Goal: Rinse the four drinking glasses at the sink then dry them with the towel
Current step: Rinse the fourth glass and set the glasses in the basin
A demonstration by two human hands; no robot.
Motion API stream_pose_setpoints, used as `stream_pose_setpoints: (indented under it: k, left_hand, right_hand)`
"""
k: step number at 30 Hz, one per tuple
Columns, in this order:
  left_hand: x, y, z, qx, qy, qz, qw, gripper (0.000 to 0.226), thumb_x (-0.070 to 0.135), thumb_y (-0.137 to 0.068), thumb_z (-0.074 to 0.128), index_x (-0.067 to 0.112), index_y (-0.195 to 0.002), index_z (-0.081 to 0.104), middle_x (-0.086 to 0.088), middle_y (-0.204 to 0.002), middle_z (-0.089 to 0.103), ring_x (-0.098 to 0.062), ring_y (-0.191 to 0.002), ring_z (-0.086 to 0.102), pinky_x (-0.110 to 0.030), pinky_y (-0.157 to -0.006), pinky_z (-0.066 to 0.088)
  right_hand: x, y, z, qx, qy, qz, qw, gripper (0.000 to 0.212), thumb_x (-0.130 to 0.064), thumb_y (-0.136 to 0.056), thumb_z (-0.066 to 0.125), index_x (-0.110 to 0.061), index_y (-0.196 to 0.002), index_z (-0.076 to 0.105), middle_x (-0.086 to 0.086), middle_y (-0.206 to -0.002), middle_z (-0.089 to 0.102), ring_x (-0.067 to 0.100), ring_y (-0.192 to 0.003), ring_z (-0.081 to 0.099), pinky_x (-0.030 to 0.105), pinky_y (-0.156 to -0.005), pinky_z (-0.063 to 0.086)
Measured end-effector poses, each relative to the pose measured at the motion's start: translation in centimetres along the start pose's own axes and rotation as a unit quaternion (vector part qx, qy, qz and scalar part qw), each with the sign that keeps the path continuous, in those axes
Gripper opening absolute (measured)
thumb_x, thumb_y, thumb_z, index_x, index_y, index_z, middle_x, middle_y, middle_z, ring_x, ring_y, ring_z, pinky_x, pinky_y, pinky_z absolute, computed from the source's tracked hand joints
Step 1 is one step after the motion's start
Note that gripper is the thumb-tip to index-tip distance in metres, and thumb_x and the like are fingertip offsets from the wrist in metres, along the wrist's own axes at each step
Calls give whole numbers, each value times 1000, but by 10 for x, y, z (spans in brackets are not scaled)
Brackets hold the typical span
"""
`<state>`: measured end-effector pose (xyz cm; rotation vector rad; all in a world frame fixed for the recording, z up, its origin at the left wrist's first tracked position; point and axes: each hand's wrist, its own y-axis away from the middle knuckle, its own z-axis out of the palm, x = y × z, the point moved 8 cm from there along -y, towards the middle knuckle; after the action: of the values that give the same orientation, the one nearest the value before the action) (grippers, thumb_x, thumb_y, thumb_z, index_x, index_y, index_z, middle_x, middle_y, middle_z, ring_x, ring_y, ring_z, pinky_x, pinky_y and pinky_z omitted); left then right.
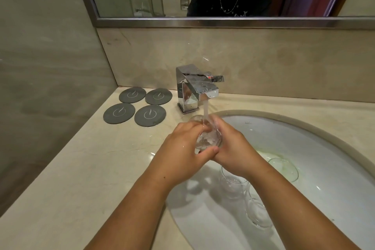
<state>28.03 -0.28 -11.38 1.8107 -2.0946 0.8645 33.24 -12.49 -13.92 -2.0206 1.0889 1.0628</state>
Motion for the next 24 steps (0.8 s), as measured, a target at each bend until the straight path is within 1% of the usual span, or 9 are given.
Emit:
stream_pose_setpoints:
  k: [2,5,7,11,14,16,19,22,24]
  left_hand:
    - [-3,1,6,-29,-1,-19,999,48,60,-92,58,32,-130,65,16,-132,63,-6,-128,51,-33,-106,46]
    - [-2,0,7,-36,57,-36,997,20,45,-96,66,31,-106,75,15,-103,75,1,-102,68,-34,-93,55]
    - [-2,-1,4,-20,86,-48,995,11,36,-95,72,30,-102,78,17,-97,78,5,-95,70,-30,-91,56]
    - [4,-2,5,-9,44,-13,999,40,39,-97,69,28,-136,66,16,-135,66,-1,-128,56,-11,-105,38]
    - [3,-2,4,-10,67,-30,997,42,39,-98,68,27,-138,63,17,-134,65,6,-122,55,1,-95,34]
    - [0,-2,5,-15,100,-49,994,29,36,-97,70,28,-125,70,19,-119,72,8,-109,63,-5,-91,43]
    - [-3,-2,6,-15,172,-71,982,10,29,-95,75,28,-105,77,17,-97,79,4,-92,73,-29,-91,58]
    - [-8,-3,5,-1,239,-96,966,14,31,-94,75,30,-107,77,10,-94,80,-7,-93,76,-38,-92,59]
    - [-11,-4,7,0,338,-122,933,24,30,-93,74,24,-116,72,4,-100,81,-13,-98,76,-35,-90,58]
  right_hand:
    - [-3,0,1,-1,16,-14,1000,76,-25,-82,81,-28,-151,48,-12,-147,58,-6,-133,54,20,-108,46]
    - [-5,0,-3,14,28,-25,999,76,-18,-86,83,-27,-152,47,-19,-142,53,-27,-120,45,5,-103,41]
    - [-3,0,-5,28,39,-27,998,78,-12,-87,82,-27,-154,45,-25,-136,49,-33,-114,41,-4,-97,34]
    - [-2,-2,-4,31,48,-27,998,83,1,-87,76,-26,-157,42,-20,-140,47,-16,-121,46,-5,-97,32]
    - [-4,-1,-4,29,55,-46,997,71,0,-84,77,-35,-141,52,-22,-126,56,-14,-112,55,2,-91,39]
    - [-5,-2,-2,22,62,-52,997,63,-4,-83,80,-29,-136,57,-16,-119,60,-8,-107,60,7,-86,43]
    - [-6,-2,-4,26,64,-45,997,72,-7,-84,82,-25,-147,52,-16,-125,55,-11,-105,55,-1,-86,38]
    - [-6,-1,-5,36,56,-39,997,80,-10,-86,83,-23,-155,45,-17,-127,50,-4,-110,50,-4,-87,35]
    - [-7,-2,-4,38,58,-43,997,80,-11,-85,85,-25,-153,46,-19,-125,52,0,-111,53,-1,-89,39]
